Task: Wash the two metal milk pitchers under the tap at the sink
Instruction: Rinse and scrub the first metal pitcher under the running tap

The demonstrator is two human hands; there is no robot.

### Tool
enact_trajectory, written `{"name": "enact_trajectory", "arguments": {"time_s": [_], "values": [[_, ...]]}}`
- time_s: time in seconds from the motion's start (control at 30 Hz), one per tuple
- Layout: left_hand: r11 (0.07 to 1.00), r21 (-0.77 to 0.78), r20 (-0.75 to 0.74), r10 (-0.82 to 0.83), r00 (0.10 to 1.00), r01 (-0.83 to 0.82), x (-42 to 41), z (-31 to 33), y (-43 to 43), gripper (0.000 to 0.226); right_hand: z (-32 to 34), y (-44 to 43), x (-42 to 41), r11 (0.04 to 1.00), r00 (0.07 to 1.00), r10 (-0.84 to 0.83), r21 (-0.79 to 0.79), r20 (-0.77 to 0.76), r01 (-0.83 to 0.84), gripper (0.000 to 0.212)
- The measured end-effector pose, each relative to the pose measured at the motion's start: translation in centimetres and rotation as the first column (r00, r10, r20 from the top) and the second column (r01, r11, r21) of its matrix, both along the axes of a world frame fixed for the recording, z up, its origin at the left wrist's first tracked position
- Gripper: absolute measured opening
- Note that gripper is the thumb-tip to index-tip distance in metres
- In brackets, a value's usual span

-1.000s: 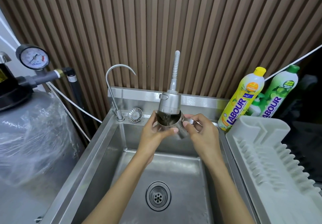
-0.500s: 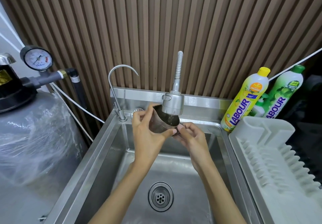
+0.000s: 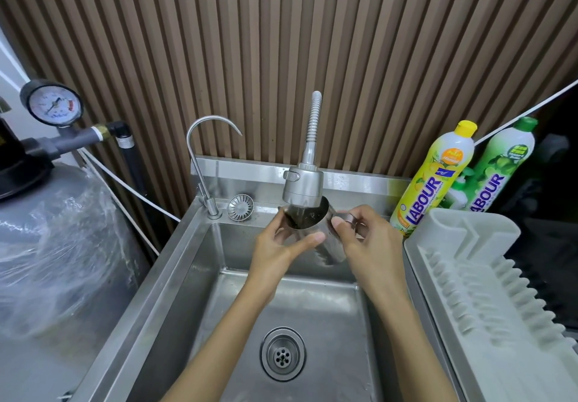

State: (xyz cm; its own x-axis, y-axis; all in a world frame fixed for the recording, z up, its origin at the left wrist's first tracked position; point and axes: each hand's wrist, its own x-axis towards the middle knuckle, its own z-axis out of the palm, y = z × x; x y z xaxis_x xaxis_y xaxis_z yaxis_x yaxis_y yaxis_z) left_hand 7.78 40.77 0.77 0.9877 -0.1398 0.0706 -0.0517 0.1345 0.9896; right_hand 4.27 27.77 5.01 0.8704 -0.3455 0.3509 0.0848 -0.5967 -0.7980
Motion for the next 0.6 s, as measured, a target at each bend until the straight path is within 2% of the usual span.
{"name": "enact_trajectory", "arguments": {"time_s": [0.13,0.27,0.33,0.43,0.47,0.53,0.6], "values": [[0.998,-0.052,0.099,0.046,0.994,-0.041,1.1,0.2,-0.3,0.059,-0.9,-0.2,0.7,0.96,0.993,0.117,0.253,0.028,-0.12,0.026],[0.99,0.011,0.229,0.134,0.964,-0.14,1.8,0.5,0.5,0.075,-2.5,0.1,1.8,0.855,0.97,0.242,0.469,0.016,-0.221,0.012],[0.973,0.09,0.295,0.176,0.939,-0.211,1.9,0.5,0.9,0.079,-3.3,0.6,2.2,0.762,0.955,0.295,0.594,0.036,-0.258,0.011],[0.911,0.259,0.417,0.195,0.888,-0.322,1.7,0.9,1.3,0.08,-4.1,1.5,2.6,0.533,0.931,0.357,0.8,0.081,-0.274,0.018],[0.886,0.301,0.443,0.199,0.874,-0.354,1.5,1.0,1.4,0.079,-4.2,1.7,2.6,0.486,0.924,0.373,0.83,0.085,-0.272,0.016],[0.836,0.357,0.467,0.227,0.854,-0.417,1.2,1.0,1.4,0.079,-4.4,1.6,2.5,0.48,0.92,0.386,0.836,0.07,-0.265,0.011],[0.784,0.392,0.453,0.291,0.843,-0.482,0.8,0.7,1.3,0.081,-4.4,1.5,2.2,0.561,0.929,0.369,0.793,0.017,-0.237,0.012]]}}
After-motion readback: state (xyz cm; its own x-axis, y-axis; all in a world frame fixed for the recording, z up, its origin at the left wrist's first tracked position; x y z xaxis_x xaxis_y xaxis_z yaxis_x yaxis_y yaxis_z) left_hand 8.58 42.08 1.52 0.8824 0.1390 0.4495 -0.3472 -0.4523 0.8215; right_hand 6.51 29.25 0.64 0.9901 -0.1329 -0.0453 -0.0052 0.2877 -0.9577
